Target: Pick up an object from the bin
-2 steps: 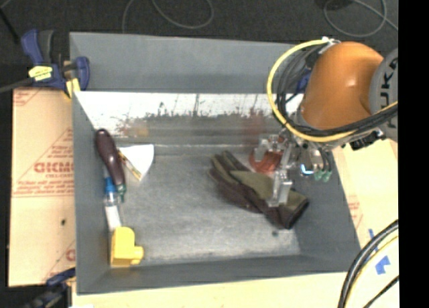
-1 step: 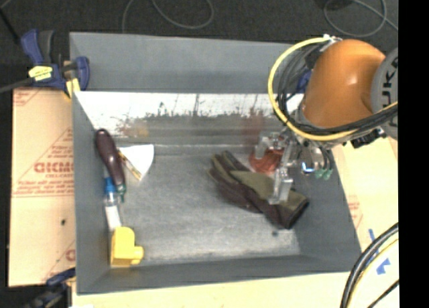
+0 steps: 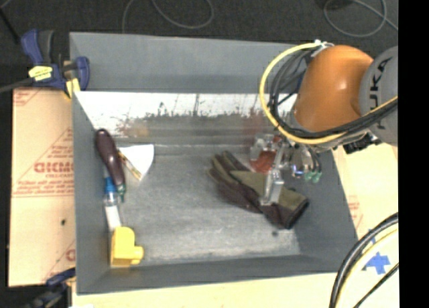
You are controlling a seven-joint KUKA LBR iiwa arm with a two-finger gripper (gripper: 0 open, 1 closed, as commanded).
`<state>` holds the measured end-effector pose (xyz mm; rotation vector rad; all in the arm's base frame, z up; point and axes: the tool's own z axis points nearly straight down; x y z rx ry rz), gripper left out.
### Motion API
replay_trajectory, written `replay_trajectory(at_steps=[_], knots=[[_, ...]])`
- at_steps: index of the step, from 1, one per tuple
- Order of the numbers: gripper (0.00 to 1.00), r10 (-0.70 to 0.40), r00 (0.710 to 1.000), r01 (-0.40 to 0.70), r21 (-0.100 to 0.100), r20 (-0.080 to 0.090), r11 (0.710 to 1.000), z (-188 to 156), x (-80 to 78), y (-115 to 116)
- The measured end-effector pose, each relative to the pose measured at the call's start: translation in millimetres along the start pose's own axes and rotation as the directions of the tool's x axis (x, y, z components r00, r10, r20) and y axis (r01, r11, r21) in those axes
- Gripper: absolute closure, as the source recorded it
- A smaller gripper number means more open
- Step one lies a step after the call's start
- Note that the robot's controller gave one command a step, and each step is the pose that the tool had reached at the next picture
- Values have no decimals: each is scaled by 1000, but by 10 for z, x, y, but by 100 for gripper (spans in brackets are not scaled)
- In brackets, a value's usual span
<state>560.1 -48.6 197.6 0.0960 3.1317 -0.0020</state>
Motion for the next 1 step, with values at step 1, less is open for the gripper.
replay_trajectory(at_steps=[1], knots=[[0, 192, 981, -192, 1, -7, 981, 247, 138, 207]])
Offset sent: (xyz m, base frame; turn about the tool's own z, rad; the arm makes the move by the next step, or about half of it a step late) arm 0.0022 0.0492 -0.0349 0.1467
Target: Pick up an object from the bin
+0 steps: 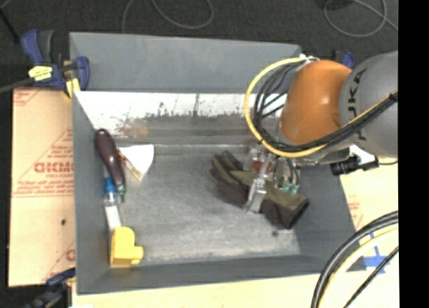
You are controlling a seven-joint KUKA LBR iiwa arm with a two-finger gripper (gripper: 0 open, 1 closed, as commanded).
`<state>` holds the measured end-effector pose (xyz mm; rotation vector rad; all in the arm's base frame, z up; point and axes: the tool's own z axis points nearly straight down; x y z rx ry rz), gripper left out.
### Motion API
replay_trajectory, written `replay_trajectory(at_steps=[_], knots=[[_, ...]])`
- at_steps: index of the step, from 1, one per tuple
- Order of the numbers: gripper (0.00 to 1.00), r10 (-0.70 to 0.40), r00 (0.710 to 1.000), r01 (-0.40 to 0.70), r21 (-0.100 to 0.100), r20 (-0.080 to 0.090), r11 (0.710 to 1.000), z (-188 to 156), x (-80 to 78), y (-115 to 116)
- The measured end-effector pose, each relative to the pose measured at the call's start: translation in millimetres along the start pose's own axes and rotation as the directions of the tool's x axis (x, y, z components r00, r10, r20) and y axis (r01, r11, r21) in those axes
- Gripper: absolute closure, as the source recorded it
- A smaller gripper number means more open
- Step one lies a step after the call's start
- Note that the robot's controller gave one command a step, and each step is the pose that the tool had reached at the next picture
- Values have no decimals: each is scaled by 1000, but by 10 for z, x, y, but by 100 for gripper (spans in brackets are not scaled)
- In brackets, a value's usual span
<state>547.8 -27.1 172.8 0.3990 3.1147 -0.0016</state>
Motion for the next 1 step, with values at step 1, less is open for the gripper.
replay_trajectory(at_steps=[1], knots=[[0, 32, 999, -32, -1, 2, 999, 20, 17, 79]])
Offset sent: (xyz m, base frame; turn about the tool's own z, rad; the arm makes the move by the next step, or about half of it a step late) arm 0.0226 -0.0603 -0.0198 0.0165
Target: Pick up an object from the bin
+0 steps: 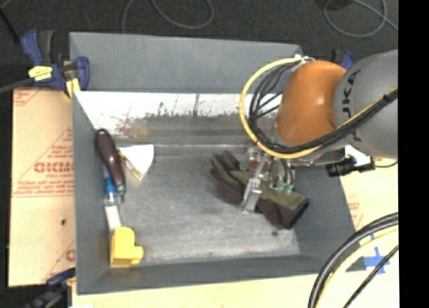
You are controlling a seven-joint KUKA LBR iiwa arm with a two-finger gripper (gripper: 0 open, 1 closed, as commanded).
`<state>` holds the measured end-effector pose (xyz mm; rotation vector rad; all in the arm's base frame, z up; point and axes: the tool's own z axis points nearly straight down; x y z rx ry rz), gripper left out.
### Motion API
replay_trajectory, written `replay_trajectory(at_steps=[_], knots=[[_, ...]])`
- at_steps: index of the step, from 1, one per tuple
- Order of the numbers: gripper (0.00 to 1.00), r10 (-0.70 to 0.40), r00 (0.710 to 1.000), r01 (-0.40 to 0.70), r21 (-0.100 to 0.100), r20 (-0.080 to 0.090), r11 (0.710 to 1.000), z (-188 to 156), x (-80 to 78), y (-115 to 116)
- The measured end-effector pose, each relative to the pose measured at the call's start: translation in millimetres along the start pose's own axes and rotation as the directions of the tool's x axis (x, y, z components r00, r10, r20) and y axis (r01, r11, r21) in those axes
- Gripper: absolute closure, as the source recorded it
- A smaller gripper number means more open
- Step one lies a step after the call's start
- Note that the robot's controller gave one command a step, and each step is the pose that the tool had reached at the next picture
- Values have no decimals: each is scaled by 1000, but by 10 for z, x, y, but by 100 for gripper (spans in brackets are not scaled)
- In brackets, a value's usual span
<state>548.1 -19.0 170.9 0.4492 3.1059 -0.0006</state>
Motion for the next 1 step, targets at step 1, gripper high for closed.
replay_trajectory(at_steps=[1], knots=[[0, -32, 999, 32, -2, 3, 999, 31, -56, 22]])
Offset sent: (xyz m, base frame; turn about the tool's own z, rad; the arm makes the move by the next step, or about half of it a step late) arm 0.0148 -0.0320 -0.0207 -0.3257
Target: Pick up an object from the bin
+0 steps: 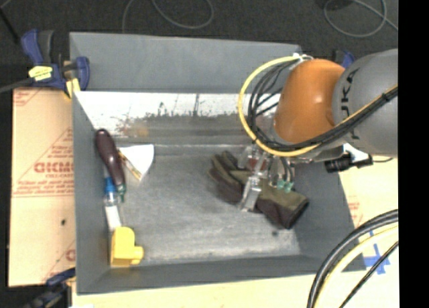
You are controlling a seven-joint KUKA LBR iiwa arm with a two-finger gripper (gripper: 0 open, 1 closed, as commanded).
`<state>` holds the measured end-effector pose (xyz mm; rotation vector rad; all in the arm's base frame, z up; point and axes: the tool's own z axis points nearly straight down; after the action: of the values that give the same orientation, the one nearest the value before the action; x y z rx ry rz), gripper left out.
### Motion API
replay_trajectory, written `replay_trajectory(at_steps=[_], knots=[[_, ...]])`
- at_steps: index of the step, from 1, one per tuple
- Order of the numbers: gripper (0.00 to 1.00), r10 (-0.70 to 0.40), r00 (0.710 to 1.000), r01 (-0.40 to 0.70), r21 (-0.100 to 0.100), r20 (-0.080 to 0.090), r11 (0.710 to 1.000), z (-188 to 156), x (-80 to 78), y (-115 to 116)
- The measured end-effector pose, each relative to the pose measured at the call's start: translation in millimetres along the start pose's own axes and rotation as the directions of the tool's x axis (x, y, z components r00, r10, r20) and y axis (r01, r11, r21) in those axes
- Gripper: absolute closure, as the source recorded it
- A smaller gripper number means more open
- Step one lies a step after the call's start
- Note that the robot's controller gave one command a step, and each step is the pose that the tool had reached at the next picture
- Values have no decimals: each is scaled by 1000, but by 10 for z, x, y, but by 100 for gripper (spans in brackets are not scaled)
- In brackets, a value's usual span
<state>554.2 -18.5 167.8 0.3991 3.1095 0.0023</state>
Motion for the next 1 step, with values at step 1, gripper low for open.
replay_trajectory(at_steps=[1], knots=[[0, -218, 976, 218, 4, 0, 976, 101, -131, -279]])
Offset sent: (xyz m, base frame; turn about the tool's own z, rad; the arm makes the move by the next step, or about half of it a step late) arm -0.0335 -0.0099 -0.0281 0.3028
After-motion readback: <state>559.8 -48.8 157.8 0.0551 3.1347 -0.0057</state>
